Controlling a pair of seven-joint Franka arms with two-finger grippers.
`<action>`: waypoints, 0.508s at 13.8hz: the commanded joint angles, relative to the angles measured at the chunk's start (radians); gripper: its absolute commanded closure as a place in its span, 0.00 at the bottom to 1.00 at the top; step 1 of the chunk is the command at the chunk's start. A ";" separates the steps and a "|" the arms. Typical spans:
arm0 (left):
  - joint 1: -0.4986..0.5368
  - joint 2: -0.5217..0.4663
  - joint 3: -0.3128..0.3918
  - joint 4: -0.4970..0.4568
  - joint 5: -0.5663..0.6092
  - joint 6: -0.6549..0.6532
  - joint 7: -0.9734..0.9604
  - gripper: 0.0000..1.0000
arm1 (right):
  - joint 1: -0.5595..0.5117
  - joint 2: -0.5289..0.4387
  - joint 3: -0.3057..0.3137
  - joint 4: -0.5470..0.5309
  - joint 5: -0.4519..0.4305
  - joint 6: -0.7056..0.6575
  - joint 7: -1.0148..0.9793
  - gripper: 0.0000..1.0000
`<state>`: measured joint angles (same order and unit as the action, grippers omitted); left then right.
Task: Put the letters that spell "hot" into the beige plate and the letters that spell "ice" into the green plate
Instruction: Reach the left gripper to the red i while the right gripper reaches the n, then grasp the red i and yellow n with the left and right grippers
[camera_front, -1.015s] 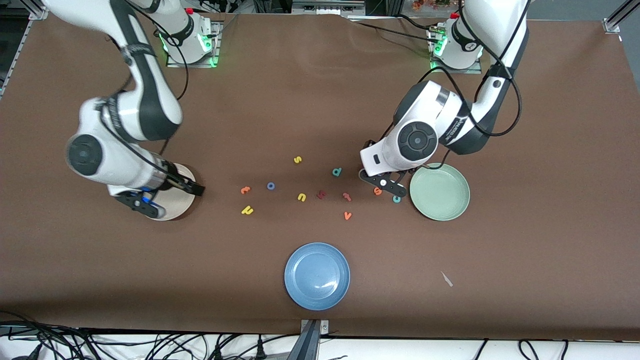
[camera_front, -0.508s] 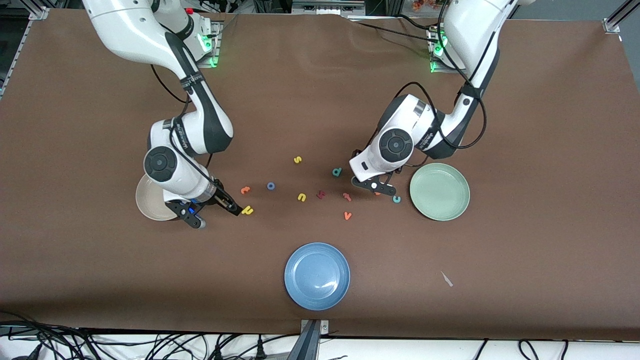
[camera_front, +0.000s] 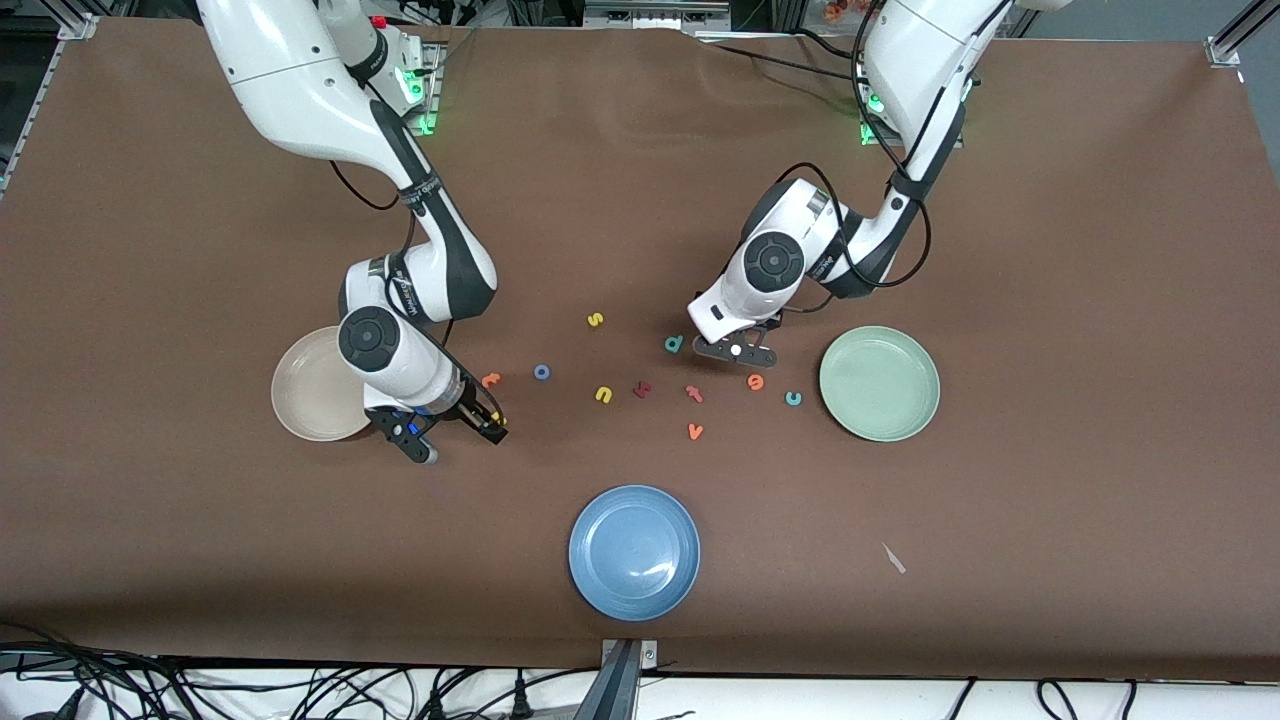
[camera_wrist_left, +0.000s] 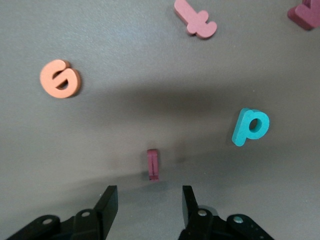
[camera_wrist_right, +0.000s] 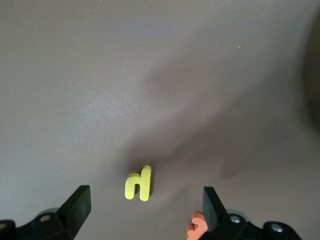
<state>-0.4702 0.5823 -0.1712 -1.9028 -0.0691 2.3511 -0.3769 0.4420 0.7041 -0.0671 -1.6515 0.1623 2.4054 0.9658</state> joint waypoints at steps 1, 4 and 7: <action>-0.011 0.013 0.006 -0.009 0.035 0.057 -0.011 0.41 | 0.014 0.050 -0.008 0.059 0.019 0.001 0.027 0.01; -0.010 0.024 0.007 -0.007 0.035 0.080 -0.011 0.50 | 0.020 0.080 -0.008 0.082 0.019 0.001 0.036 0.01; -0.004 0.022 0.009 -0.007 0.037 0.079 -0.010 0.77 | 0.021 0.090 -0.008 0.090 0.020 0.001 0.040 0.08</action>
<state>-0.4735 0.6065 -0.1680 -1.9084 -0.0599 2.4184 -0.3769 0.4521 0.7710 -0.0671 -1.5935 0.1624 2.4059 0.9950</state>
